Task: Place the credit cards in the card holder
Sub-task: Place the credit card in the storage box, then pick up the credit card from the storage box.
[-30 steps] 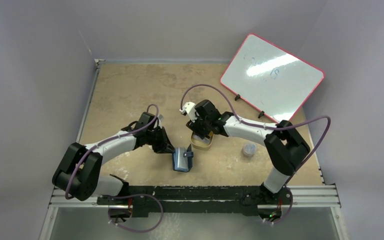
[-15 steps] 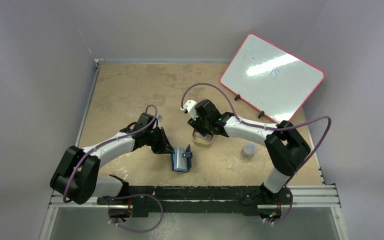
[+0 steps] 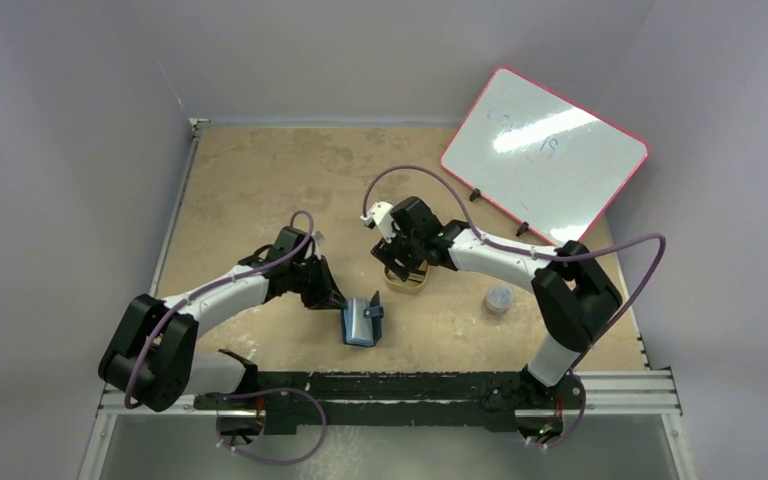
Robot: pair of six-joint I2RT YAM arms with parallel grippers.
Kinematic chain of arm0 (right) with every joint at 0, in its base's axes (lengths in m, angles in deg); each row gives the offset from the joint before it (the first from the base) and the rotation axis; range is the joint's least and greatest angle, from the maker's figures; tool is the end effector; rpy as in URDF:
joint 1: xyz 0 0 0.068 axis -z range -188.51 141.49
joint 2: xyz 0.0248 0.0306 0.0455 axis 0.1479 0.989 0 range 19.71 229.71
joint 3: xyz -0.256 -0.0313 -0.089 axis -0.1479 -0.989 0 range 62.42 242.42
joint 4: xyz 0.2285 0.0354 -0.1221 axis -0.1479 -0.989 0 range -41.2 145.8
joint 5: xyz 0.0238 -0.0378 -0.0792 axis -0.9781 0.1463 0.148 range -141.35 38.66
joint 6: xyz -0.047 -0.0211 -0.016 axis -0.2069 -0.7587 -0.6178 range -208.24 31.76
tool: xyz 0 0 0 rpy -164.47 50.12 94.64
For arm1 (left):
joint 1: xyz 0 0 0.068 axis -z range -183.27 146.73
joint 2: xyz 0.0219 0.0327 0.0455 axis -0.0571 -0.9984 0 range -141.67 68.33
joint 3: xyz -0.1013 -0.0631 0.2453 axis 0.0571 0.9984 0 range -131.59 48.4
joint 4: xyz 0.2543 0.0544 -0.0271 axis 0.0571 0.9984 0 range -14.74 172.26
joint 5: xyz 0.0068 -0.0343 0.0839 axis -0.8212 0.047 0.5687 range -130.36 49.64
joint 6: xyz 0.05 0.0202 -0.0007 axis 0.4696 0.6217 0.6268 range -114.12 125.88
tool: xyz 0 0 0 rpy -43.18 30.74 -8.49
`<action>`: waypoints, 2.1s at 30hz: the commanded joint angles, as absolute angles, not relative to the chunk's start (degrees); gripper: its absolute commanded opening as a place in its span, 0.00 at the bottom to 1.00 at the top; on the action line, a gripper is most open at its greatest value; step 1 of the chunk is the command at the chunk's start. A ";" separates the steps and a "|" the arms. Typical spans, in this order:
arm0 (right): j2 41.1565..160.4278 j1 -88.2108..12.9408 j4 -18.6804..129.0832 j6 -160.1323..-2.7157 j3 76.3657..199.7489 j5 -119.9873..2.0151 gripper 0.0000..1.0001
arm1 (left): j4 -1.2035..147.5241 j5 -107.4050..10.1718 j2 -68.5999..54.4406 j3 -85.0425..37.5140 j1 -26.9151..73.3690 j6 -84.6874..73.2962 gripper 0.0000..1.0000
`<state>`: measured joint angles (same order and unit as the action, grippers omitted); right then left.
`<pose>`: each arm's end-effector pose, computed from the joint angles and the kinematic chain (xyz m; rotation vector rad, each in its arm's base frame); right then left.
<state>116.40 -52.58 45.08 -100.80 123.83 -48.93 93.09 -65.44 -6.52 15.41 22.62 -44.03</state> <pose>0.2608 0.2505 0.2043 -1.1124 2.1076 0.2130 0.1977 -0.1127 0.1578 -0.4221 2.8039 -0.9679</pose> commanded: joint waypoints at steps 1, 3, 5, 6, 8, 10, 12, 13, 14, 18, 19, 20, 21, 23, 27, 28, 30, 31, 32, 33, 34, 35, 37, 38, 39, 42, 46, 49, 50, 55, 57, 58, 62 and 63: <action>113.28 -51.33 43.98 -98.70 127.75 -51.58 0.73 | 93.73 -65.24 -4.94 14.48 22.34 -42.67 0.00; 111.90 -50.41 44.73 -98.94 127.61 -51.62 0.72 | 93.85 -65.16 -4.50 14.39 22.35 -42.72 0.00; 110.72 -49.65 45.65 -99.08 127.28 -50.42 0.72 | 93.77 -65.08 -4.02 14.16 22.35 -42.72 0.00; 110.53 -49.45 46.11 -101.48 127.09 -49.23 0.72 | 93.80 -65.10 -3.85 14.07 22.39 -42.70 0.00; 110.88 -49.02 47.30 -104.14 126.65 -46.13 0.74 | 93.79 -65.06 -4.01 13.88 22.34 -42.63 0.00; 112.20 -48.21 48.21 -106.51 126.73 -43.86 0.76 | 93.44 -65.14 -4.19 13.86 22.32 -42.66 0.00; 114.01 -47.18 48.86 -108.83 126.99 -42.64 0.77 | 92.95 -65.27 -4.68 13.87 22.36 -42.80 0.00; 114.91 -46.84 49.02 -109.75 127.21 -42.27 0.78 | 92.87 -65.40 -4.72 13.86 22.33 -42.85 0.00; 115.80 -46.63 49.07 -110.51 127.45 -42.13 0.79 | 92.77 -65.48 -4.77 13.84 22.36 -42.89 0.00; 117.65 -46.31 50.34 -112.69 128.12 -41.90 0.82 | 93.02 -65.37 -4.07 14.06 22.37 -42.81 0.00; 118.09 -46.32 50.83 -113.29 128.16 -41.23 0.82 | 93.12 -65.37 -4.04 14.04 22.35 -42.72 0.00; 118.76 -46.38 51.36 -113.76 128.29 -40.63 0.82 | 93.25 -65.38 -4.03 14.12 22.39 -42.60 0.00; 119.42 -46.38 51.56 -114.18 128.44 -40.32 0.82 | 93.40 -65.32 -3.99 14.25 22.31 -42.48 0.00; 120.77 -46.33 52.30 -114.78 128.43 -40.04 0.83 | 93.52 -65.24 -4.05 14.43 22.35 -42.26 0.00; 123.02 -46.30 52.98 -114.60 129.01 -38.28 0.82 | 93.49 -65.27 -4.14 14.40 22.35 -42.17 0.00; 123.25 -46.30 53.20 -114.56 129.00 -37.67 0.81 | 93.43 -65.23 -4.17 14.39 22.35 -42.19 0.00; 123.26 -46.29 53.73 -114.43 128.67 -36.26 0.79 | 93.39 -65.25 -4.32 14.31 22.32 -42.16 0.00; 123.06 -46.30 54.00 -114.08 128.43 -35.41 0.77 | 93.29 -65.23 -4.47 14.33 22.31 -42.17 0.00; 122.62 -46.31 54.35 -113.85 128.16 -34.39 0.76 | 93.24 -65.27 -4.53 14.33 22.35 -42.19 0.00; 121.84 -46.37 54.86 -113.60 127.86 -33.26 0.74 | 93.17 -65.34 -4.65 14.31 22.31 -42.19 0.00; 121.17 -46.31 55.09 -113.43 127.62 -32.22 0.72 | 93.08 -65.35 -4.76 14.35 22.33 -42.15 0.00; 120.54 -46.30 55.17 -113.12 127.49 -31.96 0.70 | 93.03 -65.36 -4.79 14.39 22.34 -42.12 0.00; 119.51 -46.30 55.25 -112.34 127.38 -32.61 0.67 | 92.77 -65.33 -4.94 14.54 22.30 -42.17 0.00; 119.27 -46.30 55.26 -112.11 127.42 -32.78 0.67 | 92.57 -65.34 -5.01 14.61 22.30 -42.31 0.00; 119.26 -46.30 55.14 -111.99 127.62 -32.69 0.66 | 92.42 -65.40 -5.09 14.63 22.30 -42.40 0.00; 119.82 -46.31 54.19 -111.71 128.81 -31.43 0.66 | 92.37 -65.49 -5.58 14.41 22.34 -42.37 0.00; 119.82 -46.30 54.12 -111.69 129.04 -31.08 0.65 | 92.02 -65.46 -5.95 14.22 22.33 -42.53 0.00; 119.74 -46.30 53.63 -111.29 129.51 -31.35 0.63 | 91.91 -65.37 -6.18 14.13 22.35 -42.58 0.00; 119.73 -46.30 53.47 -111.13 129.68 -31.52 0.62 | 91.78 -65.40 -6.26 14.21 22.36 -42.63 0.00; 119.90 -46.30 52.08 -109.78 130.80 -33.20 0.55 | 91.52 -65.49 -6.74 14.22 22.31 -42.65 0.00; 119.99 -46.31 51.96 -109.45 131.06 -33.18 0.52 | 91.42 -65.50 -6.87 14.21 22.30 -42.78 0.00; 119.99 -46.30 52.26 -109.35 131.00 -32.87 0.51 | 91.25 -65.58 -7.05 14.22 22.30 -42.80 0.00; 119.60 -46.36 53.12 -109.56 130.39 -32.68 0.45 | 91.06 -65.66 -7.10 14.21 22.31 -42.81 0.00; 119.60 -46.31 53.14 -109.60 130.29 -32.72 0.43 | 91.04 -65.64 -7.17 14.20 22.35 -42.82 0.00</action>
<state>122.10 -46.72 51.48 -110.11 128.31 -34.29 92.85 -65.48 -6.83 15.41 22.62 -43.81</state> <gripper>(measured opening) 0.463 0.028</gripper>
